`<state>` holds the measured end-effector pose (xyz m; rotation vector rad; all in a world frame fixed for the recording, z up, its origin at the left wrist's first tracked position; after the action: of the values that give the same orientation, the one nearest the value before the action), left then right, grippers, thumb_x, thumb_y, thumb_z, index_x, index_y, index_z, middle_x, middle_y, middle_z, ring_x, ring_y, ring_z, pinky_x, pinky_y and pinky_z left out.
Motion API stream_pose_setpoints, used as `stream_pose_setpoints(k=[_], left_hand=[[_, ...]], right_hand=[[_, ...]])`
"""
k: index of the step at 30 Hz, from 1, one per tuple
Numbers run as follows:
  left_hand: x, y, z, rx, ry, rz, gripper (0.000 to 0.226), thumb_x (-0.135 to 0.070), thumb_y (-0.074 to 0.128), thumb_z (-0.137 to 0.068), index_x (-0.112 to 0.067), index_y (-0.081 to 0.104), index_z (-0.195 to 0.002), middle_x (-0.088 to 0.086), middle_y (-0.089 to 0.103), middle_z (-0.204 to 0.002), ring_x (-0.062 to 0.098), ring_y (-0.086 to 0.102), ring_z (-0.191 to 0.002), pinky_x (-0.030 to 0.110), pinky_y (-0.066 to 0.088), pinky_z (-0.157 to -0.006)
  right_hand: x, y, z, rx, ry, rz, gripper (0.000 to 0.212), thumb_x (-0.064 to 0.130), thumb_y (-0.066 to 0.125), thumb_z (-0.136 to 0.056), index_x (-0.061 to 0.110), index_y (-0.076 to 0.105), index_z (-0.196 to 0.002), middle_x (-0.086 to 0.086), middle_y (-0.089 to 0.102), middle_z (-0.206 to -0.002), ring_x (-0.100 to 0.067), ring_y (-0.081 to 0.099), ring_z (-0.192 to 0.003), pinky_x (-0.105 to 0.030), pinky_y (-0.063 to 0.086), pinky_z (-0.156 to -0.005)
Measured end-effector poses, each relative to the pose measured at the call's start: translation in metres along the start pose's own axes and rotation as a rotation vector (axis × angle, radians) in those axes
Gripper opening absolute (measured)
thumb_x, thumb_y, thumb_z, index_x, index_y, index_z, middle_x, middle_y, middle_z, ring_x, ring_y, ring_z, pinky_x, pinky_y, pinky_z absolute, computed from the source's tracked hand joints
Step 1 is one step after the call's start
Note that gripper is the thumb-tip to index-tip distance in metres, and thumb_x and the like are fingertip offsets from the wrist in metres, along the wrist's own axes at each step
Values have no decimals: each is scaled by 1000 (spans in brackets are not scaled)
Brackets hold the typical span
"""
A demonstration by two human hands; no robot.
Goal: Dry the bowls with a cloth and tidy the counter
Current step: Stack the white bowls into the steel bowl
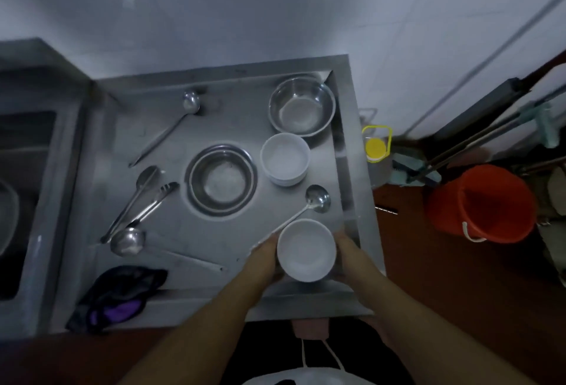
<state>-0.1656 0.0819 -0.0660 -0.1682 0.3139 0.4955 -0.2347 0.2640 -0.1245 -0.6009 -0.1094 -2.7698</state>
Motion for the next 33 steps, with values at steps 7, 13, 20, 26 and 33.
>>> stream_pose_setpoints(k=[7, 13, 20, 26, 33], left_hand=[[3, 22, 11, -91, -31, 327, 33, -32, 44, -113, -5, 52, -131, 18, 62, -118, 28, 63, -97, 40, 50, -93], [39, 13, -19, -177, 48, 164, 80, -90, 52, -74, -24, 71, -116, 19, 69, -133, 36, 67, -121, 55, 52, -110], [34, 15, -12, -149, 116, 174, 94, -96, 50, -64, -26, 70, -124, 5, 76, -115, 24, 74, -105, 47, 61, -98], [-3, 38, 29, -148, 165, 179, 72, -81, 41, -91, -25, 68, -126, 2, 75, -113, 19, 73, -105, 35, 61, -87], [-58, 60, 65, -137, 300, 191, 64, -71, 39, -102, -20, 67, -130, 10, 75, -122, 26, 71, -115, 47, 56, -107]], right_hand=[[-8, -4, -23, 131, -1, 27, 39, 76, 75, -68, 48, 78, -95, -2, 73, -118, -28, 73, -107, -47, 64, -83], [-15, -13, -34, 169, -18, 53, 71, 88, 82, -50, 47, 77, -108, 2, 78, -119, -25, 76, -108, -47, 65, -86], [-1, -12, -19, 159, -48, 24, 55, 67, 70, -86, 26, 72, -123, -8, 76, -123, -29, 74, -111, -48, 62, -94], [38, -18, -1, 99, -90, -18, 49, 73, 66, -87, 33, 67, -115, -2, 71, -122, -27, 69, -112, -54, 58, -99], [119, -21, 30, 74, -230, 32, 61, 82, 55, -86, 29, 69, -112, -1, 75, -108, -24, 73, -99, -47, 65, -84]])
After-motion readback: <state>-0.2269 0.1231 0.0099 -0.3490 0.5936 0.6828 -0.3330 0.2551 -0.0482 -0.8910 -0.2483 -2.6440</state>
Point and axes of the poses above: each hand's wrist, its own z-axis away from the middle knuckle, its own y-axis out of the palm, x = y × z, the point moved 4 cm from there along -z, towards the middle knuckle
